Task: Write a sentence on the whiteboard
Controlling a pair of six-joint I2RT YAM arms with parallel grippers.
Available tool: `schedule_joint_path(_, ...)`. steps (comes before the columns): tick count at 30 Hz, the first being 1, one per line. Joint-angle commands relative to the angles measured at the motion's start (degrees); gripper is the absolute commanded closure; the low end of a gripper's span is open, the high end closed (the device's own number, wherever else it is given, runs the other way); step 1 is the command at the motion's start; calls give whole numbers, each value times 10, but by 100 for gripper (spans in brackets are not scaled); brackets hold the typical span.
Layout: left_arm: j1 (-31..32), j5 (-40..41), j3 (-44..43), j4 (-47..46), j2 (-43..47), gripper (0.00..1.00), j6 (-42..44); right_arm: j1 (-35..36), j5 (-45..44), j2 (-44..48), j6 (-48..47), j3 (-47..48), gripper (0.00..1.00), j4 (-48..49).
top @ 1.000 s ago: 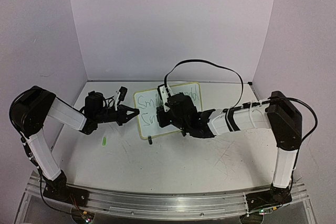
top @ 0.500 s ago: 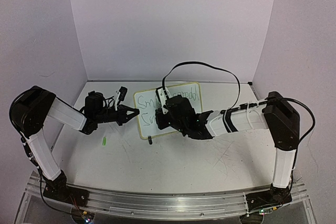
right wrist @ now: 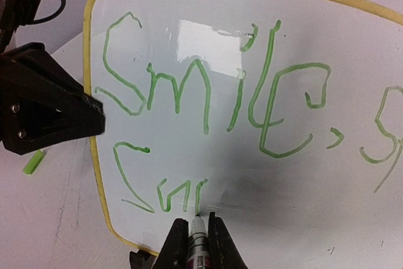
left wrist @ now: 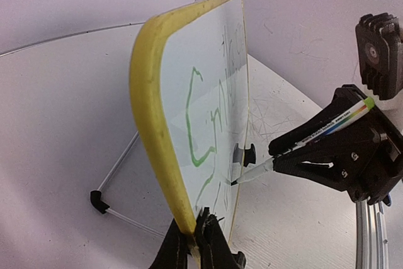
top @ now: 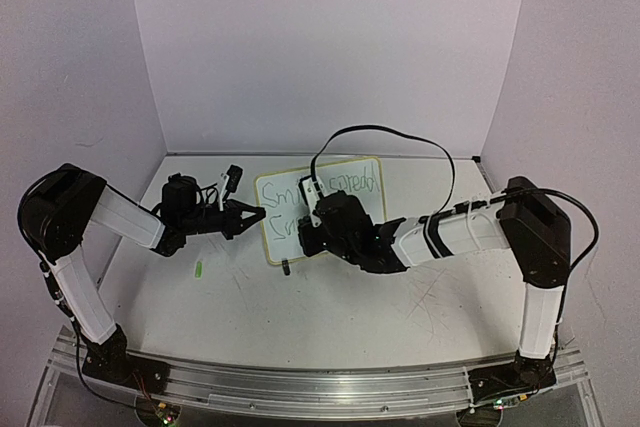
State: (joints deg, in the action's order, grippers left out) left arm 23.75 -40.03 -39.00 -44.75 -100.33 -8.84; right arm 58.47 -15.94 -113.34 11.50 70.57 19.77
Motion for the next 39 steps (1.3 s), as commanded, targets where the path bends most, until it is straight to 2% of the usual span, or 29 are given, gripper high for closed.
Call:
schedule_joint_path(1, -3, 67, -2, 72, -18, 100, 64, 1, -12, -6, 12, -1, 100, 4)
schedule_joint_path(14, -4, 67, -2, 72, -18, 100, 65, -4, -33, -14, -3, 43, 100, 8)
schedule_joint_path(39, -4, 66, -3, 72, -19, 100, 65, -14, -85, 23, -11, 14, 100, 13)
